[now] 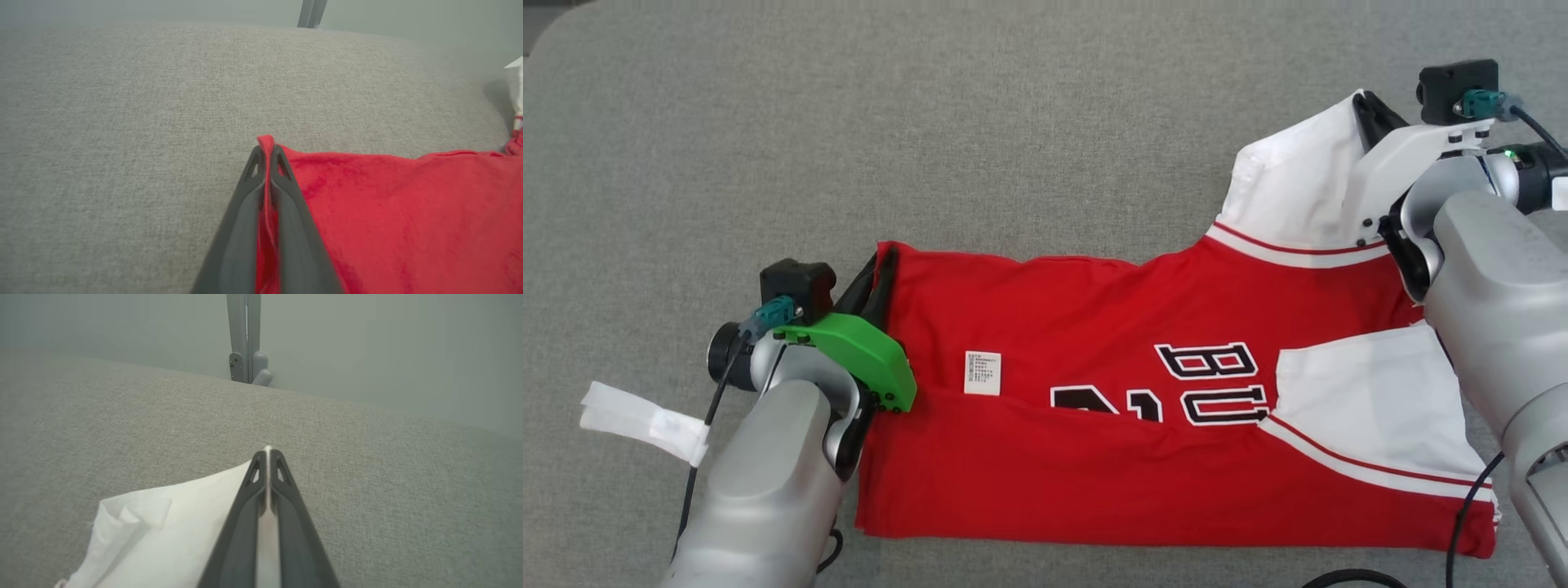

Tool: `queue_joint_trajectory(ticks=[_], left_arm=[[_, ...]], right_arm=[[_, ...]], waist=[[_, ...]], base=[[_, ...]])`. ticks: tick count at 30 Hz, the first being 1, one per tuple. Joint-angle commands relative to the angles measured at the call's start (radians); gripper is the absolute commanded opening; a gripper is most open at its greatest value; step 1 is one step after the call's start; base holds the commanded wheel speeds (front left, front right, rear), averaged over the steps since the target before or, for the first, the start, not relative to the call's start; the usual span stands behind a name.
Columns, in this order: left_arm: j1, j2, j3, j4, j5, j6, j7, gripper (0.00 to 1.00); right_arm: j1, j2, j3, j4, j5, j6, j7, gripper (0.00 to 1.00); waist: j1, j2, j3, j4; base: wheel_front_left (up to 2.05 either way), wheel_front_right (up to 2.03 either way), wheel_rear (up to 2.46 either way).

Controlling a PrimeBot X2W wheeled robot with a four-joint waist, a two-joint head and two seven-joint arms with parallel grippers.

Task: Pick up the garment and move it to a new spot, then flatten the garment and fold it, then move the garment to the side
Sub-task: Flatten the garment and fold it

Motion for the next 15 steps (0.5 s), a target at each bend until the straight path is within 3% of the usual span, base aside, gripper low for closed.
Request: queue_joint_trajectory(ticks=[1, 7, 15], left_arm=[[0.016, 0.014, 0.001, -0.006, 0.006, 0.002, 0.001, 0.0], [0.092, 0.039, 0.025, -0.039, 0.014, 0.002, 0.001, 0.0], [0.213, 0.06, 0.043, -0.085, 0.029, 0.002, 0.001, 0.0]], right_arm=[[0.021, -0.002, -0.004, -0.004, 0.013, -0.002, -0.011, 0.0], [0.113, 0.0, 0.006, -0.062, 0.062, -0.002, -0.044, 0.0], [0.28, -0.063, 0.029, -0.194, 0.144, -0.002, -0.056, 0.0]], waist=[[0.0, 0.0, -0.07, -0.044], [0.0, 0.0, -0.163, -0.088], [0.0, 0.0, -0.261, -0.12]], base=[[0.0, 0.0, 0.0], [0.0, 0.0, 0.0], [0.0, 0.0, 0.0]])
